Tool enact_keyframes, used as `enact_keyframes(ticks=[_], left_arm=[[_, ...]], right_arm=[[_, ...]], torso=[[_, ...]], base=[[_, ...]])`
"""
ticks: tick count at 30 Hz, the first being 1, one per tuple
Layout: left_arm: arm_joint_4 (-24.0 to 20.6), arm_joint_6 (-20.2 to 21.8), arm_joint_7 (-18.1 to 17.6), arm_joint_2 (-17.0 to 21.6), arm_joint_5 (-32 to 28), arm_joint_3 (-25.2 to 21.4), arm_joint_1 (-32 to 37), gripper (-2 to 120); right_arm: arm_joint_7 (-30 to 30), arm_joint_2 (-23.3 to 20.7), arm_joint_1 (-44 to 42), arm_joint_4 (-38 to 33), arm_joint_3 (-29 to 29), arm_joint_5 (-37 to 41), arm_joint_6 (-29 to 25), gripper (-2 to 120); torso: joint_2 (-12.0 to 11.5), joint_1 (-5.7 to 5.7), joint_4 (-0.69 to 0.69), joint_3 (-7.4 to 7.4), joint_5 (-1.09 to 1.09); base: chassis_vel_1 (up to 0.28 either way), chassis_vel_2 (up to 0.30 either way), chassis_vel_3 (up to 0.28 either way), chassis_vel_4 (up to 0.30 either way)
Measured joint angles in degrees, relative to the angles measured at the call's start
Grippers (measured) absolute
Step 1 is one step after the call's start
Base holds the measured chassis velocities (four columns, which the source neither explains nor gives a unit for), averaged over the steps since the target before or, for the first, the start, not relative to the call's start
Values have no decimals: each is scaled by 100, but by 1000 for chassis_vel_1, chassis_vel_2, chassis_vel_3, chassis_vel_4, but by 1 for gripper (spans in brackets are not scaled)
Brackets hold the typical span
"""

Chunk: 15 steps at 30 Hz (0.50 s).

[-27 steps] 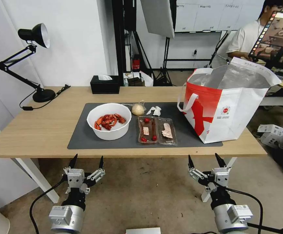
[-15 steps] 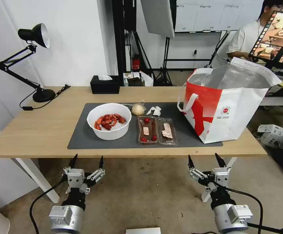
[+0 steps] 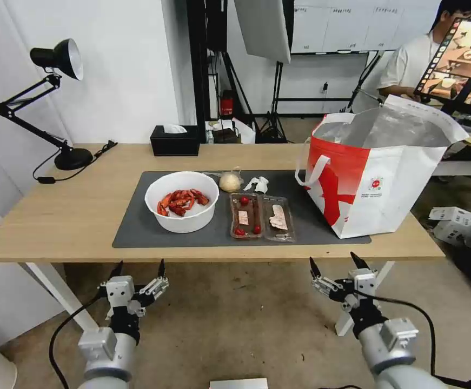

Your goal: Pick up the trash from the table and place it into the takeout bag.

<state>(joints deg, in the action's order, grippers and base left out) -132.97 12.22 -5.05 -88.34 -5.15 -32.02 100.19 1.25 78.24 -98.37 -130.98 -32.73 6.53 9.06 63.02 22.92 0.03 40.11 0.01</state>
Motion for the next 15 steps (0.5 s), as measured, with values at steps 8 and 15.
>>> enact_keyframes(ticks=[8, 15], left_arm=[[-41, 174, -118, -91, -254, -37, -121, 100], [-150, 728, -449, -291, -840, -128, -378, 100]], right_arm=[[118, -400, 321, 77, -38, 476, 460, 100], [328, -1062, 861, 218, -103, 1262, 1184, 100]], torso=[[1, -1, -3, -1, -1], [0, 1, -3, 0, 0]], base=[[0, 0, 0, 0], [-3, -3, -15, -2]])
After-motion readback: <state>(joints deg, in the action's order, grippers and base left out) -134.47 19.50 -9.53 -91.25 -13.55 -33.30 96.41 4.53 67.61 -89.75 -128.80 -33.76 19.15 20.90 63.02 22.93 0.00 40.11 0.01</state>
